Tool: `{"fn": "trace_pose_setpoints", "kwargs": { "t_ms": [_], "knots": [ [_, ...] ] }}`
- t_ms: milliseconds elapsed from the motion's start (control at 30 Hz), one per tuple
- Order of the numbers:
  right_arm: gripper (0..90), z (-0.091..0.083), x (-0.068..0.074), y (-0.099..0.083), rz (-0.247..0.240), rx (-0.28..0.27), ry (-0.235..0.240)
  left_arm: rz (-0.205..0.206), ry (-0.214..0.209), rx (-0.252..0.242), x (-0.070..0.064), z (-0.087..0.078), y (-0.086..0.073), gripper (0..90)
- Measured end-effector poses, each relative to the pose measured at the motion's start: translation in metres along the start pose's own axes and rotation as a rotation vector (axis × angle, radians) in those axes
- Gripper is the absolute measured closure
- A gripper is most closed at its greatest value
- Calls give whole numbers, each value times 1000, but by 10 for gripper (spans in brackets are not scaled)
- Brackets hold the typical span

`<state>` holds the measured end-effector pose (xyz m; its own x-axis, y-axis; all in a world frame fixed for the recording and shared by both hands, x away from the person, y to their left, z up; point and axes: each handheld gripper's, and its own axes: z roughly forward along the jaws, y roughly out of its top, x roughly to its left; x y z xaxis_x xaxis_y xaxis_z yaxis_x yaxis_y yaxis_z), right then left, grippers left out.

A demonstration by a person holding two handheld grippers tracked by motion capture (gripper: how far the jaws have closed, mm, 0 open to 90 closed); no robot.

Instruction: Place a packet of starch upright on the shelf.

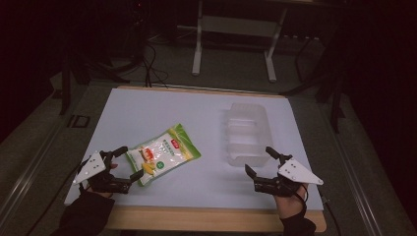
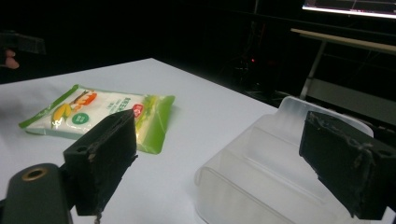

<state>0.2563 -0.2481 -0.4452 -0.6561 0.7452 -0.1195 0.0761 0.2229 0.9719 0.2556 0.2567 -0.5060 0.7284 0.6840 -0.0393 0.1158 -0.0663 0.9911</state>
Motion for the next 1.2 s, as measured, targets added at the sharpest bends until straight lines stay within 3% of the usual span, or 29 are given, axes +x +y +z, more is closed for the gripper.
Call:
{"fn": "trace_pose_setpoints", "kwargs": {
  "t_ms": [67,167,367,400,533,700,833,1200],
  "knots": [
    [111,0,2,1,-29,4,-9,-14,-7,0,2,0,-1,15],
    [112,-1,4,1,-29,0,-3,-23,-14,1,3,0,0,15],
    [128,-2,4,2,-25,-10,-6,-56,-75,25,1,1,2,15],
    [128,-2,4,3,-26,-14,-10,-59,-110,38,-1,3,4,15],
    [108,-7,4,6,-13,-53,-17,-73,-149,57,-9,6,10,14],
    [106,-7,11,10,-79,-59,-25,-142,-179,36,-13,9,24,15],
    [106,-8,14,13,-83,-78,-7,-118,-176,43,-13,11,32,28],
    [106,-7,14,13,-55,-56,5,-77,-178,83,-5,22,51,26]
  ]
}}
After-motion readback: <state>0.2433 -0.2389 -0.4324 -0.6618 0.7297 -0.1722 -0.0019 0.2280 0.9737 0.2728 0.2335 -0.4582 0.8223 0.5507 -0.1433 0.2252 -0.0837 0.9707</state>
